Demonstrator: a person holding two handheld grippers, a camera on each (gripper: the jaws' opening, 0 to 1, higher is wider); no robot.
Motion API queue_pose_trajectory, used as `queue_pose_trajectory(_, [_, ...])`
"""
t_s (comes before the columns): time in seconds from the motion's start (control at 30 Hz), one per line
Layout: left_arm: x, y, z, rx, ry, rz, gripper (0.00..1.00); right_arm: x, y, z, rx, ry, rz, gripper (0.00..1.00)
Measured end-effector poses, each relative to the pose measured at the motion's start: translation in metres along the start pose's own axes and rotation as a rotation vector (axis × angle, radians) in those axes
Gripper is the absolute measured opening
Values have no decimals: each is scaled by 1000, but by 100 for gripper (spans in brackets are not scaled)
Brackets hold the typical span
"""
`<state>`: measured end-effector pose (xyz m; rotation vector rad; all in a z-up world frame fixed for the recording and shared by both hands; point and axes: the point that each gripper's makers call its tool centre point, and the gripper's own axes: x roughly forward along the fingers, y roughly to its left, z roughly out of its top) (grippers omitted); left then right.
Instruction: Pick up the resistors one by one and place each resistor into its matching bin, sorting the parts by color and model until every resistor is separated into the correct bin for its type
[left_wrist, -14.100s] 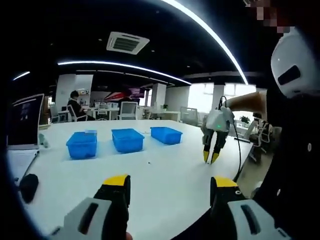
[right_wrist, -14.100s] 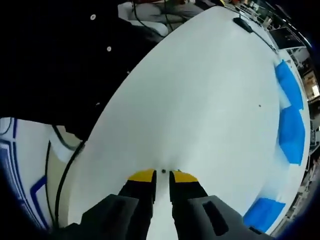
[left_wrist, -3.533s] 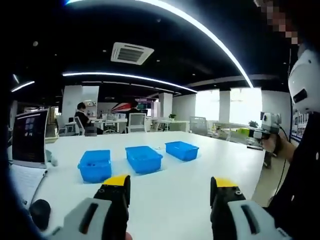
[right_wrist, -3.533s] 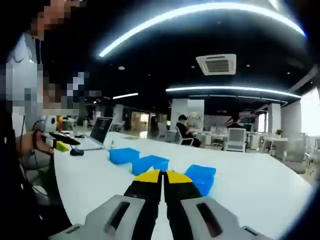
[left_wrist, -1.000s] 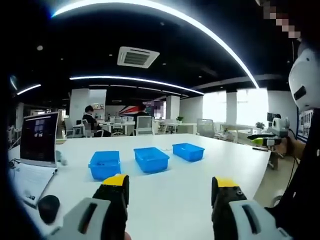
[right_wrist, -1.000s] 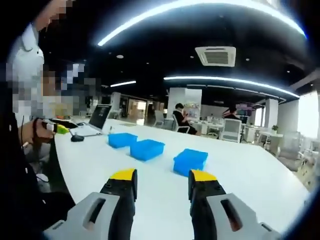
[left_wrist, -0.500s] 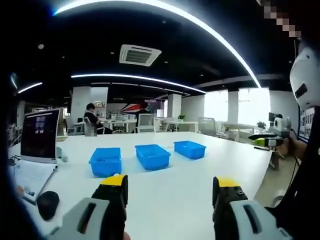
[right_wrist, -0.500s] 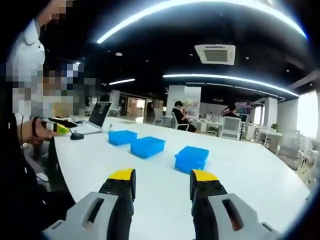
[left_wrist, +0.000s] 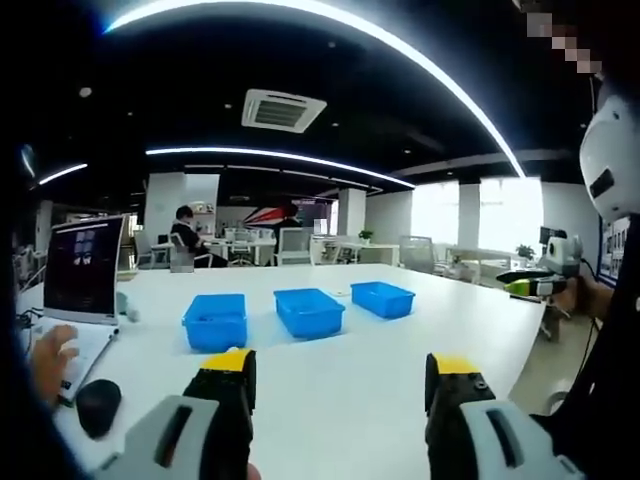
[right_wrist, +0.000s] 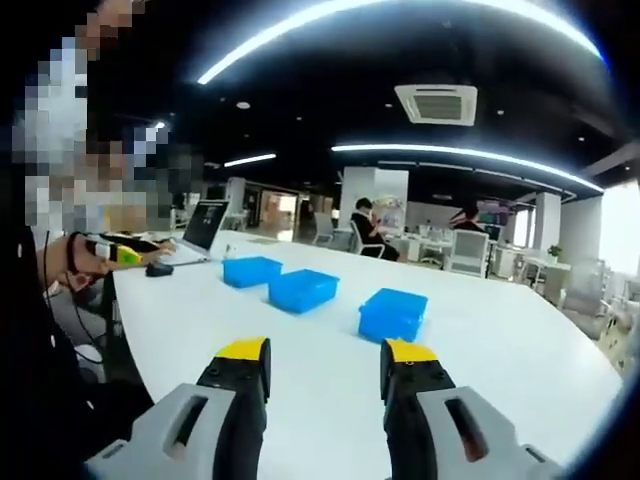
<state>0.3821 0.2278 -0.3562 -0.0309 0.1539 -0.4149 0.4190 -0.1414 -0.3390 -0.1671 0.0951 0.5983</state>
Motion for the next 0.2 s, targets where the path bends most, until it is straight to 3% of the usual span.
queue_pose_trajectory(0.2, [2, 0, 0, 0, 0, -4, 69, -1, 0, -1, 2, 4, -1, 45])
